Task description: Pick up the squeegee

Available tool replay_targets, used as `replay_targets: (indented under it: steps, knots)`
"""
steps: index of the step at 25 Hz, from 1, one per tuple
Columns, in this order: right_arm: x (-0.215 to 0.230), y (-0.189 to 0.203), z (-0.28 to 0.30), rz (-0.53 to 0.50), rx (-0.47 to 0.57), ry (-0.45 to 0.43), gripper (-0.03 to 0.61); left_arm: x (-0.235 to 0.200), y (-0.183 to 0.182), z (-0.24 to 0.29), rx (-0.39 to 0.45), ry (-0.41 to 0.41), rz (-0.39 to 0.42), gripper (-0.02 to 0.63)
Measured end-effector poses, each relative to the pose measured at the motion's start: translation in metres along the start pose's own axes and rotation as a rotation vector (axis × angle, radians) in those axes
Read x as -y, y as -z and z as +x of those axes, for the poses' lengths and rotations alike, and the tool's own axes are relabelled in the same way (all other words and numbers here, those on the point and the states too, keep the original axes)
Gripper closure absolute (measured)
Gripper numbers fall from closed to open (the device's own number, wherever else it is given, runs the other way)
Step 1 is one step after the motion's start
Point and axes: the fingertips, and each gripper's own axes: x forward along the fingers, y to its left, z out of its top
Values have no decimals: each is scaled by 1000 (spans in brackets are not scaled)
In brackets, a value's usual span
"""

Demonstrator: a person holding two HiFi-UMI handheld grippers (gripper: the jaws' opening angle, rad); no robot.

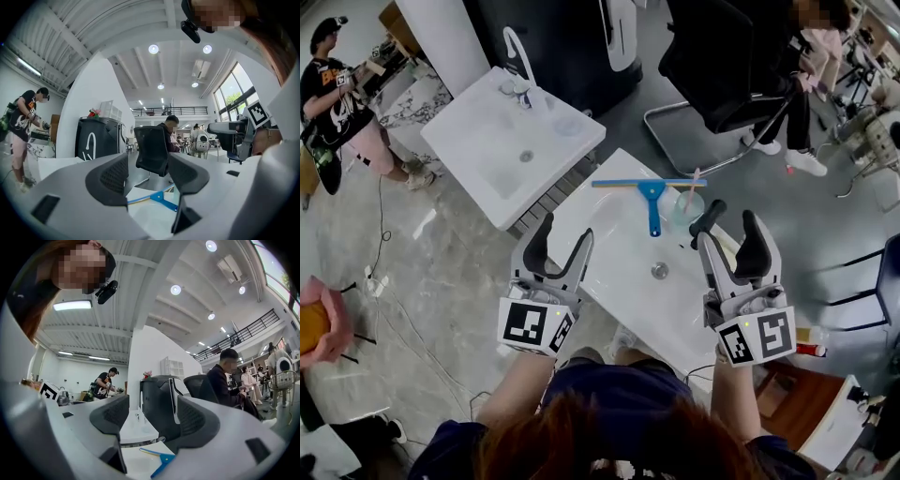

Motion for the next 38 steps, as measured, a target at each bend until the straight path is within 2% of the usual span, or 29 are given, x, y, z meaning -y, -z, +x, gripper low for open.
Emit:
replay_targets:
  steps: [10, 19, 27, 32, 38]
  knots:
    - [49, 36, 62, 54, -78, -14, 255, -14, 23, 81, -61, -34, -35, 354]
    - [62, 75, 119, 85, -150, 71, 255, -53, 50, 148, -120, 51, -58, 354]
    - [57, 137, 167, 108, -280, 130, 252, -81, 65, 187, -155, 110, -66, 354]
    - [52, 188, 185, 129, -393, 154, 250, -99, 81, 198, -184, 119, -74, 354]
    - [55, 233, 188, 134, -474, 209, 250, -114, 96, 201, -206, 114, -80, 354]
